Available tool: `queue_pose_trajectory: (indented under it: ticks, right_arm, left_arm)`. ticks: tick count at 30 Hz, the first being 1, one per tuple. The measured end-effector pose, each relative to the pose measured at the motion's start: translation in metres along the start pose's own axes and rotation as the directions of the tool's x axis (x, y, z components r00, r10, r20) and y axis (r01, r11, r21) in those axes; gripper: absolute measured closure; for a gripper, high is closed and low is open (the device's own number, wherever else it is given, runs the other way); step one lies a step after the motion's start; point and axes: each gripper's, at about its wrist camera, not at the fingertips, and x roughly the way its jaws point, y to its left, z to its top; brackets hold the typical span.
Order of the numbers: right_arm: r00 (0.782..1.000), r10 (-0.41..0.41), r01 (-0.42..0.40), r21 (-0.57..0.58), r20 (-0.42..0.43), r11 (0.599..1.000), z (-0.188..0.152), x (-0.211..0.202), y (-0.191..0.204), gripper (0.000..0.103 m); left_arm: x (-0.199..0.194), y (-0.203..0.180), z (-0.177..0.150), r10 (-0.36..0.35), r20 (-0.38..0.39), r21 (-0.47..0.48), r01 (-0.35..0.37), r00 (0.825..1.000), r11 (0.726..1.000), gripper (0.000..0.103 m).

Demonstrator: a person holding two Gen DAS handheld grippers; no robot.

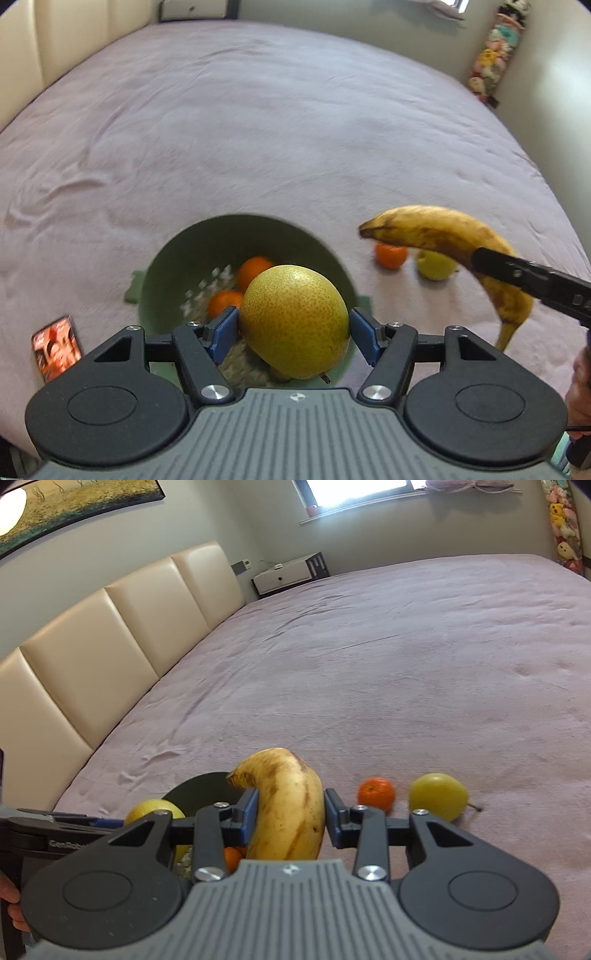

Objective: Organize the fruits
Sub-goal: 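Carry the pear and banana over the green colander with both tools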

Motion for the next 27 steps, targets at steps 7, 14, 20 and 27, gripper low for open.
queue_pose_trajectory:
  ticks: [7,14,20,27]
  right_arm:
    - [0.999,0.038,-0.037,0.008,-0.021,0.999,-0.002,0.019,0.01,0.068]
    - [0.997,0.062,-0.062,0.004,-0.04,0.998,-0.003,0.035,0.014,0.068]
    - [0.996,0.069,-0.07,-0.014,-0.054,0.997,-0.003,0.046,0.018,0.068]
    - [0.996,0.061,-0.062,-0.014,-0.065,0.998,-0.001,0.053,0.018,0.068]
  left_arm:
    - [0.023,0.019,-0.005,0.072,-0.078,0.004,-0.072,0.994,0.997,0.028]
    - [0.045,0.017,-0.011,0.117,-0.147,0.051,-0.111,0.982,0.993,0.028]
    - [0.062,0.013,-0.014,0.167,-0.185,0.097,-0.151,0.969,0.984,0.028]
    - [0.076,0.008,-0.015,0.244,-0.215,0.17,-0.21,0.946,0.963,0.027]
